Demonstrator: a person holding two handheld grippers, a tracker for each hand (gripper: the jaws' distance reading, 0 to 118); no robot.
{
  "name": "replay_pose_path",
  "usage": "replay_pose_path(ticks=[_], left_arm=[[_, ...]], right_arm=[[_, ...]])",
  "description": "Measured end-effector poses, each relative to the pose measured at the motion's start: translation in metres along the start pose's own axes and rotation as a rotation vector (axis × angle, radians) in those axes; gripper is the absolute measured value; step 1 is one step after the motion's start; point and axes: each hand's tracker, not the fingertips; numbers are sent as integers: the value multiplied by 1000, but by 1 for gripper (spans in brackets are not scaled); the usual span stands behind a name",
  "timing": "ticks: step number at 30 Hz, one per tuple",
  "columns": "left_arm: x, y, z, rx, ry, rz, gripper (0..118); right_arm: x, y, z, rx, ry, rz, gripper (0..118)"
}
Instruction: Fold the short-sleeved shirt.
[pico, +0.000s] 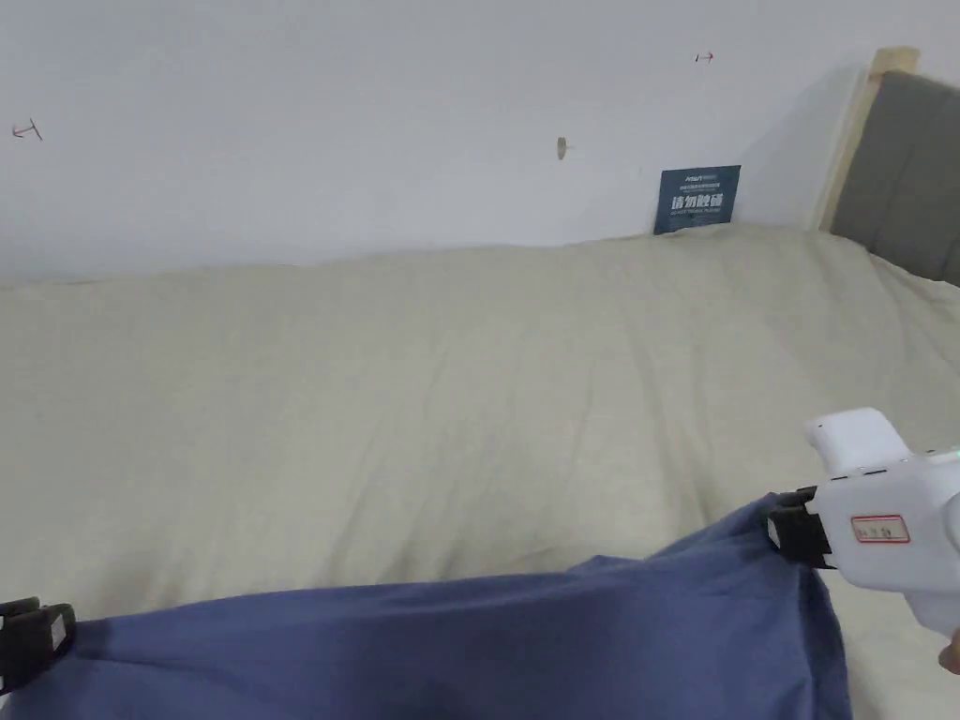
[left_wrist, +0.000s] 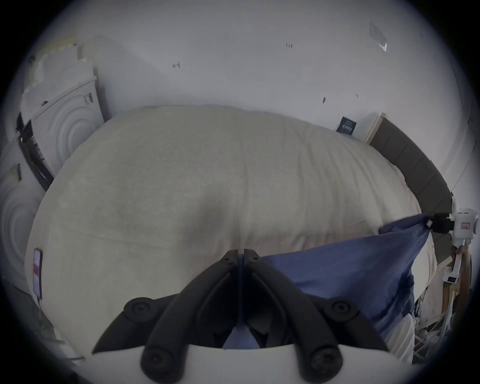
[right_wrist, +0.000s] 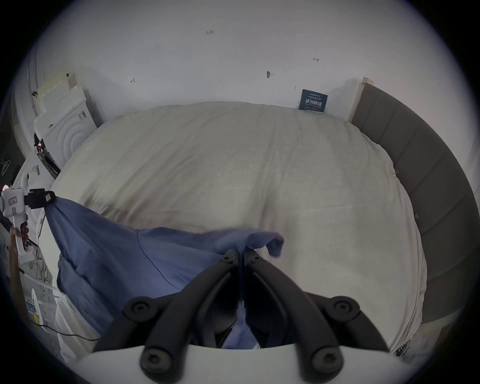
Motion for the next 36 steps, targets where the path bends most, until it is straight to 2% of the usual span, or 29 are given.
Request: replay_pose_path(ticks=[7, 11, 16, 19, 20, 21, 22, 23, 24, 25, 26, 30, 32, 35, 36], left_arm=[[-13, -75, 68, 0, -20, 5, 2], [-20, -126, 87, -83, -48, -8, 2], [-26, -173, 73, -170, -54, 27, 3], [-31, -189, 53, -220, -57, 23, 7], [-33, -194, 48, -214, -61, 17, 14], [-35, -195, 46, -203, -63, 28, 40], [-39, -197, 41, -200, -74, 41, 71], [-41, -196, 39, -221, -76, 59, 99], [-42, -195, 40, -215, -85, 68, 114], [-32, -196, 50, -177, -102, 72, 111], [-32, -192, 58, -133, -109, 79, 109], [-25, -176, 86, -69, -84, 87, 108], [-20, -170, 101, -11, -80, 86, 103], [-10, -165, 122, 46, -146, 92, 74], [-10, -165, 123, 47, -170, 89, 49]], right_arm=[[-11, -70, 56, -47, 15, 23, 7], [-20, -122, 61, -133, 32, 19, 7], [-24, -184, 38, -247, 41, -23, 7], [-25, -206, 21, -279, 46, -40, 7], [-28, -210, 21, -274, 40, -42, 7], [-29, -212, 21, -265, 54, -33, 17], [-29, -213, 21, -258, 62, -21, 36], [-30, -213, 23, -257, 52, -25, 63], [-30, -213, 24, -251, 48, -25, 97], [-30, -212, 26, -242, 47, -25, 113], [-31, -210, 31, -209, 50, -29, 116], [-56, -191, 69, -86, 42, -48, 116], [-69, -183, 84, -33, 74, -35, 116], [-85, -174, 90, 10, 125, -37, 111], [-96, -173, 90, 12, 129, -35, 97]])
